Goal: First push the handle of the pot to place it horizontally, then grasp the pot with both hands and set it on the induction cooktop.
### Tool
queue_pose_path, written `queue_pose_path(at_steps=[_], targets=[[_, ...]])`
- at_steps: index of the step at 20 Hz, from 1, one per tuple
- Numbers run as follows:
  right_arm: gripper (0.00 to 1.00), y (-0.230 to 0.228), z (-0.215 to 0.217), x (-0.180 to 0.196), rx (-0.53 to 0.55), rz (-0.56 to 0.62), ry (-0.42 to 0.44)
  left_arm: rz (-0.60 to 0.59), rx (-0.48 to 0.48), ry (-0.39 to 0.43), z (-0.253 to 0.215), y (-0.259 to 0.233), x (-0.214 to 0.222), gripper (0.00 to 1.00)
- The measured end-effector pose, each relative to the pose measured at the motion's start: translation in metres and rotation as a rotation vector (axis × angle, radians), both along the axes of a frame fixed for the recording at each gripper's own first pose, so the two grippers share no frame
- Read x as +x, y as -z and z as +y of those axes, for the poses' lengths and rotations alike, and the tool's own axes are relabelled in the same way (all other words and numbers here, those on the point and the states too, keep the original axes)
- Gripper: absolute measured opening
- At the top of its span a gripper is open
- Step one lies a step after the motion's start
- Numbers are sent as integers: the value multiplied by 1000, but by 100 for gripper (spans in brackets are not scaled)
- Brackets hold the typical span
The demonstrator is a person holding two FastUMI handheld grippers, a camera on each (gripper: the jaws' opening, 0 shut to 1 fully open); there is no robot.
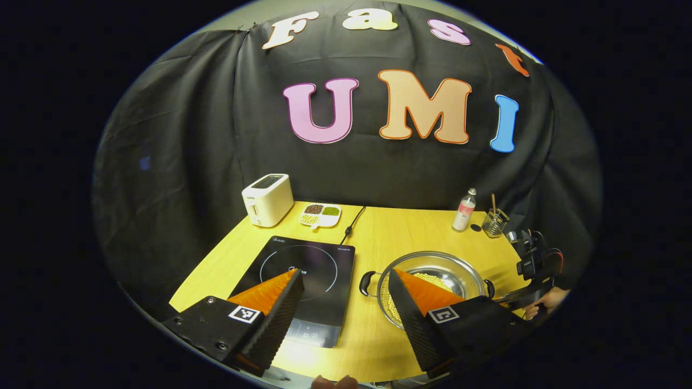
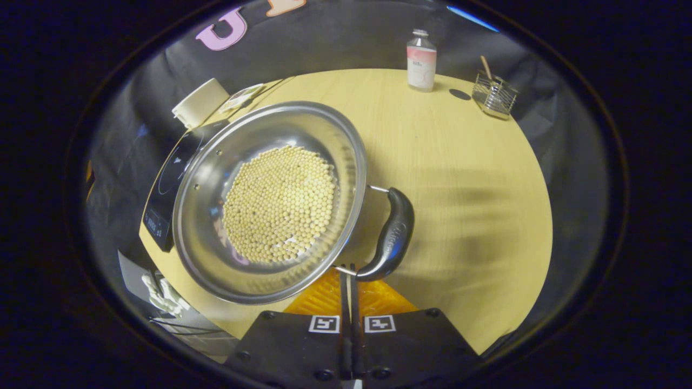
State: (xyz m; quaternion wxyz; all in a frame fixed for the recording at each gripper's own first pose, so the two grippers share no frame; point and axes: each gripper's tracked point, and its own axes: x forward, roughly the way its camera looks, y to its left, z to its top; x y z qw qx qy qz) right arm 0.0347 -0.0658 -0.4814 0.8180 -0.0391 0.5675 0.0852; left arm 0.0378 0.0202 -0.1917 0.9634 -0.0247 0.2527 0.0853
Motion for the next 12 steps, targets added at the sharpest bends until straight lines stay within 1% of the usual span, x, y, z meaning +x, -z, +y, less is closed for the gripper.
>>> queue_pose_path(at_steps=[1, 2, 7, 8, 9, 10, 11, 12], targets=[[2, 0, -2, 3, -10, -4, 12, 5, -10, 10, 0, 4, 1, 94], [2, 0, -4, 5, -21, -9, 23, 9, -22, 23, 0, 6, 3, 97], [3, -6, -14, 7, -95, -17, 120, 38, -98, 95, 7, 24, 19, 97], [3, -10, -15, 5, -116, -25, 138, 47, -113, 115, 8, 29, 23, 100], [4, -14, -19, 3, -140, -33, 161, 65, -132, 142, 7, 37, 26, 97], [4, -20, -21, 1, -156, -43, 191, 79, -149, 176, 5, 42, 30, 97], [0, -27, -22, 1, -165, -59, 226, 89, -162, 213, 3, 47, 35, 97], [4, -32, -22, 0, -165, -74, 264, 109, -171, 255, 0, 54, 39, 97]])
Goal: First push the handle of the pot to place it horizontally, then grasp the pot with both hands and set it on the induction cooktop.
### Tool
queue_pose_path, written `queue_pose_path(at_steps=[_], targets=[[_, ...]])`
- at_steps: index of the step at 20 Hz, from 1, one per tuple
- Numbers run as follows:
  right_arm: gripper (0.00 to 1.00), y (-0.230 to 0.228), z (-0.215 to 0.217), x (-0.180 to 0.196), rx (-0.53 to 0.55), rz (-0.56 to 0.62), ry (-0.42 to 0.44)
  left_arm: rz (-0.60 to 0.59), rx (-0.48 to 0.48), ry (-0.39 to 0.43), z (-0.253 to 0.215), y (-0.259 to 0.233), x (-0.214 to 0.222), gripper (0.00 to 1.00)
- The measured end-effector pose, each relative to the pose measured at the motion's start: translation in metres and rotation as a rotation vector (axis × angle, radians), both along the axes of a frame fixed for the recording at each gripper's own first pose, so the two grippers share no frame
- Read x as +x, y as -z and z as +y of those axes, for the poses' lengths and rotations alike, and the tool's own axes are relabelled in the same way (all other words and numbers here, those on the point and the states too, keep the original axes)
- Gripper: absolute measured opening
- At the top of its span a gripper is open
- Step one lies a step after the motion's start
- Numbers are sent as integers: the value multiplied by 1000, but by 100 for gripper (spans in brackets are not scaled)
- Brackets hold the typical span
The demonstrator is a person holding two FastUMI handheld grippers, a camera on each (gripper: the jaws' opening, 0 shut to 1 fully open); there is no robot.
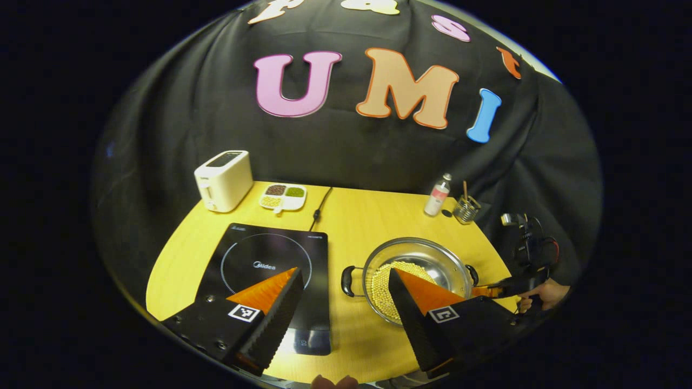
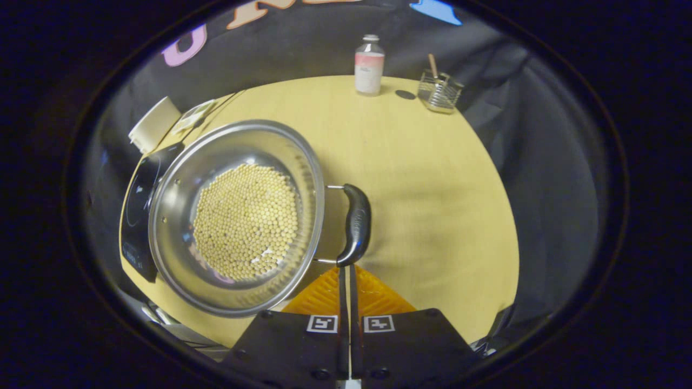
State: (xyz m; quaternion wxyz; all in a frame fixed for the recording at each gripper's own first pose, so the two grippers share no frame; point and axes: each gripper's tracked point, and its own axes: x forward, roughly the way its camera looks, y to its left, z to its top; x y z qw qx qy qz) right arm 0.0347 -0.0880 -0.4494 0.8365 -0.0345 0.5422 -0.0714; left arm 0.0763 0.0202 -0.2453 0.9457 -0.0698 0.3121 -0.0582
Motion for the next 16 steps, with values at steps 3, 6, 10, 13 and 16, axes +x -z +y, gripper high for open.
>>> queue_pose_path(at_steps=[3, 6, 10, 13, 16], targets=[[11, -16, 5, -4, 18, -41, 96, 65, -44, 112, -9, 26, 6, 97], [34, -27, 10, -2, 18, -67, 150, 140, -64, 172, -13, 49, 11, 97], [86, -24, 19, 9, 53, -63, 138, 204, -31, 201, -12, 74, 27, 97], [82, -15, 22, 21, 85, -48, 123, 257, -62, 189, -16, 91, 30, 98], [77, 1, 16, 29, 98, -10, 105, 330, -64, 175, -26, 112, 34, 98]])
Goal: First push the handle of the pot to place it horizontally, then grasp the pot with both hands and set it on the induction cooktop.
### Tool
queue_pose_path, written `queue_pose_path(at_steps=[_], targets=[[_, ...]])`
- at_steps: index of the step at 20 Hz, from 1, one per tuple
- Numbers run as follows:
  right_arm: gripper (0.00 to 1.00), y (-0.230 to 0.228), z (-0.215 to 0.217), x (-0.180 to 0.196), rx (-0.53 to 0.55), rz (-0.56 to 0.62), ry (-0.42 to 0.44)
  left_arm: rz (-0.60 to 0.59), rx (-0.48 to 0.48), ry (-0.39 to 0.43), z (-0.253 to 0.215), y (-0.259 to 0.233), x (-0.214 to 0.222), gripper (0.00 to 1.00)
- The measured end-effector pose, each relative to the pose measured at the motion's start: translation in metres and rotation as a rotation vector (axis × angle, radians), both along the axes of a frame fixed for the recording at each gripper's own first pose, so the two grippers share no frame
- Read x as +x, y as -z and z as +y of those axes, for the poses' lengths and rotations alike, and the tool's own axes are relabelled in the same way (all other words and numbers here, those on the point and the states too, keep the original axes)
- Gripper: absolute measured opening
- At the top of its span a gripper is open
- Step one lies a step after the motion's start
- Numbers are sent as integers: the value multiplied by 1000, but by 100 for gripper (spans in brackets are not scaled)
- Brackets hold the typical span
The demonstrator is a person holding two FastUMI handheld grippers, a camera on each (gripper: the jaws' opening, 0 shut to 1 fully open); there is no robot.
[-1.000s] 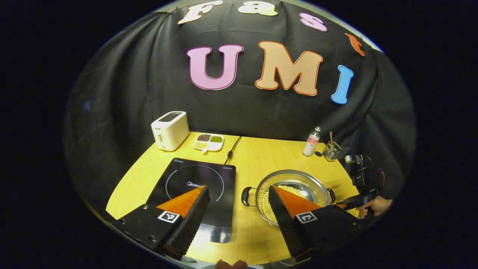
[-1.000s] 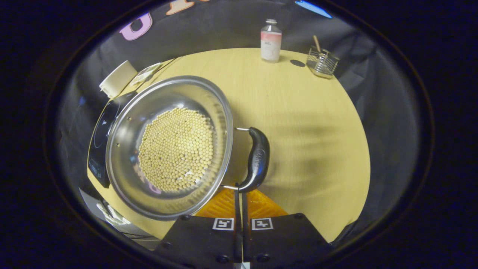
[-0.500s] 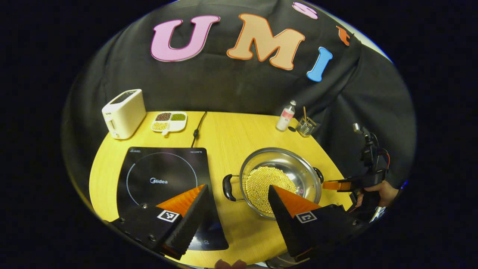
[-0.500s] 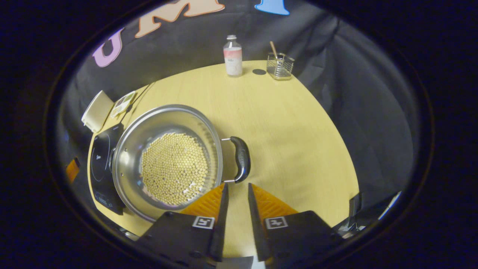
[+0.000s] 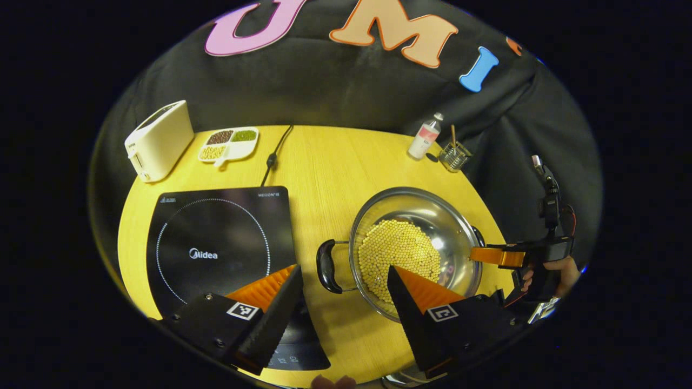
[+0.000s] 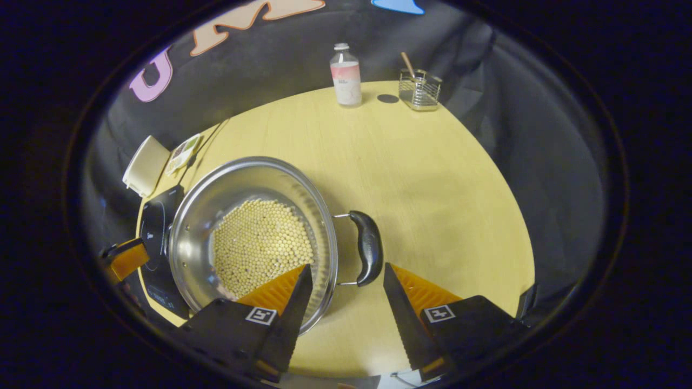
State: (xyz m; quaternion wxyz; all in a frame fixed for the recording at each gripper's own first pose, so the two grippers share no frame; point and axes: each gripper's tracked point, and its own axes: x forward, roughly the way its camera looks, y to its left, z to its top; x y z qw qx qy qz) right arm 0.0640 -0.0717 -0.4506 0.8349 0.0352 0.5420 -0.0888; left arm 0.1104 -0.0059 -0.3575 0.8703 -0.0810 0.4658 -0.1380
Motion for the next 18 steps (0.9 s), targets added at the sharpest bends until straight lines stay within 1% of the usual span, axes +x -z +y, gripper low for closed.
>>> queue_pose_path(at_steps=[6, 8, 9, 10, 11, 12, 13, 14, 15, 16, 17, 18], targets=[[77, 29, -7, 11, 37, 65, -49, 102, 63, -10, -4, 39, 12, 96], [75, 36, -10, 16, 54, 78, -50, 131, 74, -8, -8, 49, 16, 96], [76, 37, -11, 19, 67, 81, -43, 146, 82, -5, -9, 54, 17, 95], [78, 40, -9, 22, 96, 84, -38, 161, 92, -3, -10, 58, 18, 94], [78, 44, -5, 24, 129, 89, -31, 175, 97, -2, -12, 63, 19, 94], [66, 44, -6, 26, 128, 96, -33, 191, 100, -6, -13, 68, 19, 92], [63, 47, -6, 28, 125, 102, -43, 208, 103, -9, -14, 72, 19, 91], [63, 50, -4, 28, 124, 110, -53, 220, 104, -10, -16, 76, 20, 90], [69, 51, -4, 30, 121, 116, -61, 233, 108, -9, -17, 80, 20, 90], [63, 51, -4, 30, 121, 115, -63, 241, 111, -6, -18, 82, 20, 88], [63, 50, -4, 33, 128, 111, -64, 240, 113, -3, -20, 85, 21, 87], [60, 51, -4, 32, 139, 114, -60, 244, 119, 1, -19, 86, 22, 90]])
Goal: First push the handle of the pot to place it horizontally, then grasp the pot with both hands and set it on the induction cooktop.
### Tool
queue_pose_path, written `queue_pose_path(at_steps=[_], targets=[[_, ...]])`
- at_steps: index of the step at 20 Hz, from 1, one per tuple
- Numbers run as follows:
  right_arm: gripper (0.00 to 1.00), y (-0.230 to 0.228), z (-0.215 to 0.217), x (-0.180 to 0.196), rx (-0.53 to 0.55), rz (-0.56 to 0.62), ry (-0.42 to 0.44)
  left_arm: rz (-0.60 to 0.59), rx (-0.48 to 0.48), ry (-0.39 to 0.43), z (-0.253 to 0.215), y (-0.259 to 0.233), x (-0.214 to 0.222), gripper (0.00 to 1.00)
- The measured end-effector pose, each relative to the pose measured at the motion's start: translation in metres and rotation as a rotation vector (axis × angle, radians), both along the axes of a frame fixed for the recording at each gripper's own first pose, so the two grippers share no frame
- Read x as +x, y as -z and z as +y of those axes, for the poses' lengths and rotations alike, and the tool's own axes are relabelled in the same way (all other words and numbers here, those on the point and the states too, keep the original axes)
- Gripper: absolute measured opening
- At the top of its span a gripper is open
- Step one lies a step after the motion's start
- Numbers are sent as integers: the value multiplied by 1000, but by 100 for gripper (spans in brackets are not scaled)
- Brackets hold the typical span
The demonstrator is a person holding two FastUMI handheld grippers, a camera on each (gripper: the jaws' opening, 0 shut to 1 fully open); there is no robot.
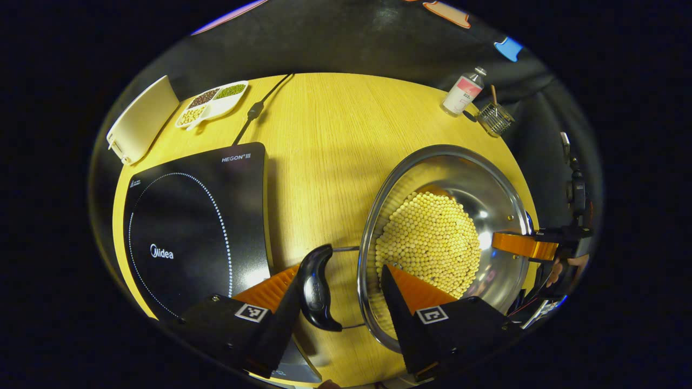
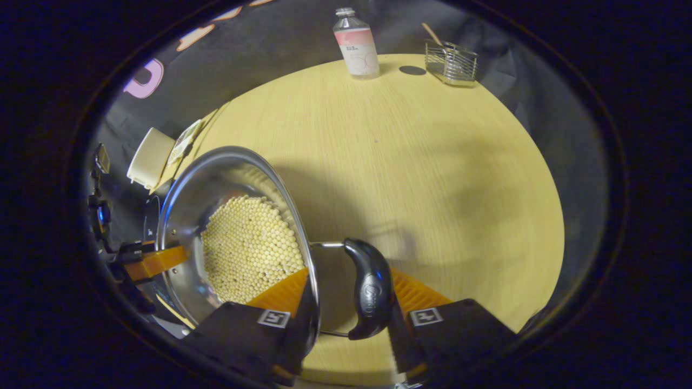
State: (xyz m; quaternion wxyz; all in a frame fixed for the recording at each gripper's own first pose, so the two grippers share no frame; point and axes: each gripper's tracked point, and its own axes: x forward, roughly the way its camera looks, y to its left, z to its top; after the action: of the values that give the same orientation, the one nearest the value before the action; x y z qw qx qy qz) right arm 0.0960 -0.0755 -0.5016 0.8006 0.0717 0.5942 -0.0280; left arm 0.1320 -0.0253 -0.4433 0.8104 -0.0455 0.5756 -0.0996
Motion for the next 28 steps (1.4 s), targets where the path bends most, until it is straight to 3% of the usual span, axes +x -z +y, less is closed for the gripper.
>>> queue_pose_path(at_steps=[3, 4, 5, 6, 8, 10, 11, 12, 13, 14, 15, 16, 17, 21, 23, 27, 28], targets=[[56, 0, 1, 1, 17, -2, 0, 8, 23, -6, 7, 7, 2, 77], [55, 1, 1, 3, 20, -2, 6, 8, 19, -17, 8, 8, 2, 63], [53, 1, 1, 2, 26, -1, 1, 9, 13, -21, 8, 8, 3, 70], [58, -1, 1, 3, 38, 0, 12, 9, 11, -19, 8, 7, 4, 66], [44, -2, 4, 2, 79, 11, 27, 15, 5, -23, 9, 9, 4, 63], [46, -8, 3, 2, 98, 10, 43, 34, -29, -52, 6, 6, 0, 62], [39, -10, 3, 3, 102, 4, 37, 32, -39, -61, 6, 5, -2, 60], [45, -12, 4, 1, 105, 4, 30, 31, -42, -62, 7, 2, -4, 59], [38, -14, 5, -2, 108, 9, 26, 23, -41, -66, 7, -3, -5, 59], [39, -17, 7, -4, 112, 9, 26, 20, -38, -65, 9, -6, -7, 59], [53, -21, 9, -5, 117, 7, 23, 16, -35, -67, 11, -11, -8, 58], [53, -24, 13, -6, 124, 5, 21, 17, -31, -73, 14, -16, -11, 60], [39, -28, 18, -6, 133, 4, 18, 14, -28, -78, 18, -21, -13, 59], [38, -41, 46, -10, 180, -1, 0, -11, 12, -94, 44, -48, -20, 60], [45, -46, 65, -12, 201, -5, -17, -19, 30, -115, 60, -59, -27, 58], [45, -49, 103, -14, 217, -17, -50, -30, 41, -152, 94, -72, -40, 58], [38, -50, 111, -16, 212, -21, -53, -33, 38, -155, 103, -74, -42, 58]])
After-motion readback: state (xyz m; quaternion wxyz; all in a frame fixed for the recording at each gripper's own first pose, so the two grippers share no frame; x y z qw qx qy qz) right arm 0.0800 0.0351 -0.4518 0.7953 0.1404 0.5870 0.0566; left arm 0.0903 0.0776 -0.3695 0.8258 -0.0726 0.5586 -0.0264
